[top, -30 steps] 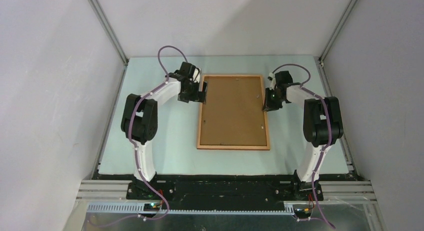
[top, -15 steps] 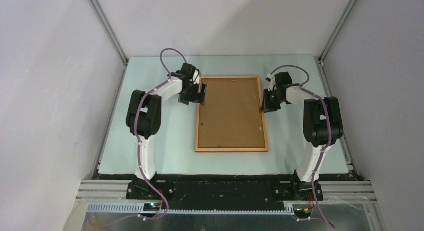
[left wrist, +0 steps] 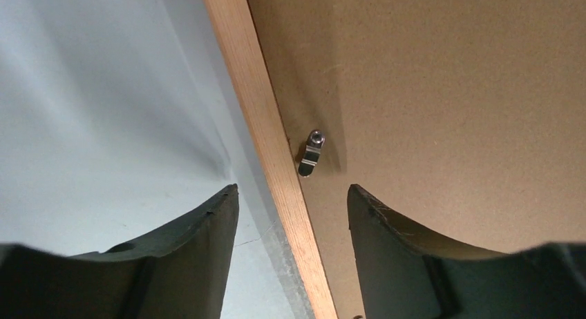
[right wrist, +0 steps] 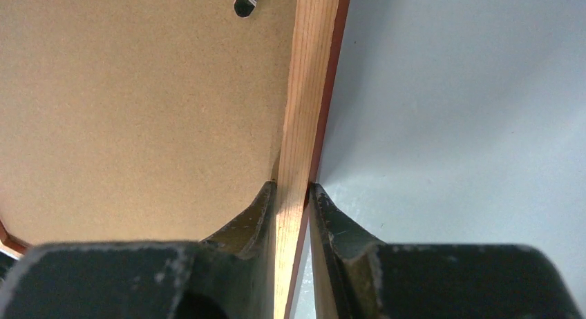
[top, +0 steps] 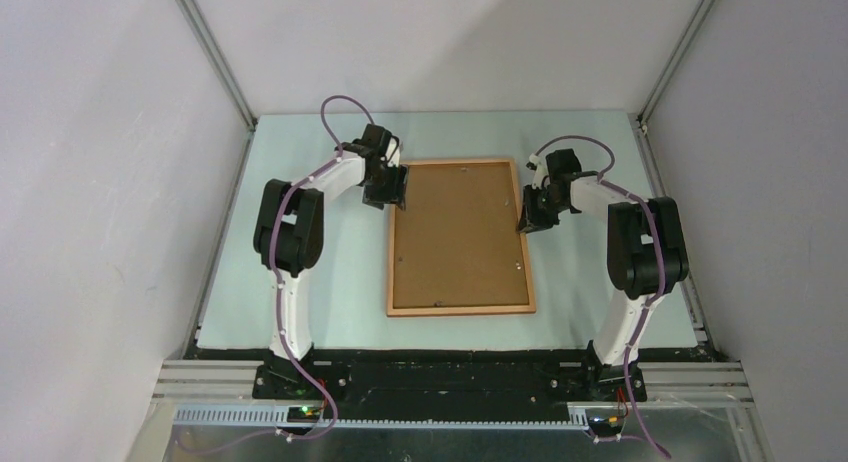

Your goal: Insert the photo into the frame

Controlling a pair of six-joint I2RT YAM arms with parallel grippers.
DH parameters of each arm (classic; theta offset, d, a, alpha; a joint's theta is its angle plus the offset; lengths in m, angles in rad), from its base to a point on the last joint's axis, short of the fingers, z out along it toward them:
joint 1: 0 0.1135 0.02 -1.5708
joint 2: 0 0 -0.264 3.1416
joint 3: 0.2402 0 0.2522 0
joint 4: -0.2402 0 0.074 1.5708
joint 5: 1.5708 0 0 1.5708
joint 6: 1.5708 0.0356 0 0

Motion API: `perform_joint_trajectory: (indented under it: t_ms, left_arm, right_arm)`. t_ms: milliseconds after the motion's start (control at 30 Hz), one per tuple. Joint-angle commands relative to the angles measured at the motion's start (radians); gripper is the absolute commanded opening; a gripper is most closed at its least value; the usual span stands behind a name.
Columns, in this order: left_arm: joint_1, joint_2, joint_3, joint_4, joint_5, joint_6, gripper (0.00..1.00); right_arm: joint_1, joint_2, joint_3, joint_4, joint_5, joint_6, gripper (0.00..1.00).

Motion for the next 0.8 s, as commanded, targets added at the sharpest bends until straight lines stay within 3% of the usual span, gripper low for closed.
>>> perform_joint_trajectory:
  t_ms: [0, 767]
  left_arm:
    - [0.011, 0.012, 0.048, -0.006, -0.001, 0.009, 0.62]
    - [0.020, 0.098, 0.140, -0.009, -0.004, 0.034, 0.34]
  right_arm:
    - [0.013, -0.034, -0.012, -0.059, -0.068, -0.032, 0.00]
    - [-0.006, -0.013, -0.012, -0.060, -0.087, -0.035, 0.00]
